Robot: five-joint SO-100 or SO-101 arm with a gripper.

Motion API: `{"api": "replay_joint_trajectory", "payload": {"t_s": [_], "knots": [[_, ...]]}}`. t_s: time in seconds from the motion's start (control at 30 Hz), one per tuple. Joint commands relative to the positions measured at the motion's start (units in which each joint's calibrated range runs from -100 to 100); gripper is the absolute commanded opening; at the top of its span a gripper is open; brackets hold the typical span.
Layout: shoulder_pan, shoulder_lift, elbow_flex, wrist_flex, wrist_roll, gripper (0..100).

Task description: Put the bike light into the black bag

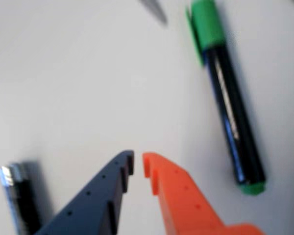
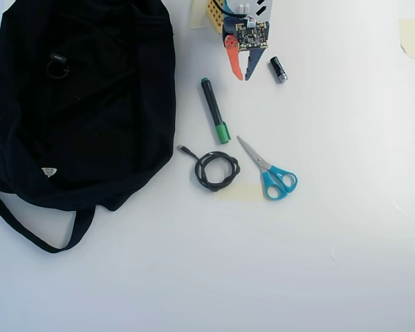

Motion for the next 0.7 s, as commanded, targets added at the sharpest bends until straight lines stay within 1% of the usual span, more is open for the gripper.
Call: {"api": "replay_joint_trajectory", "payload": {"t_s": [0.0,0.1,0.13,0.23,0.33,0.67], "knots": [[-0.31,-9.97,7.77,-0.46,0.22,2],[-0.31,-16.36,15.32,-0.29,0.22,2],[-0.08,-16.85,15.41,0.83,0.17,2],[0.37,-16.77,15.32,4.88,-0.25,2],[-0.38,-16.77,15.32,11.77,-0.30,2],[-0.38,-16.77,15.32,11.43,-0.25,2]]}}
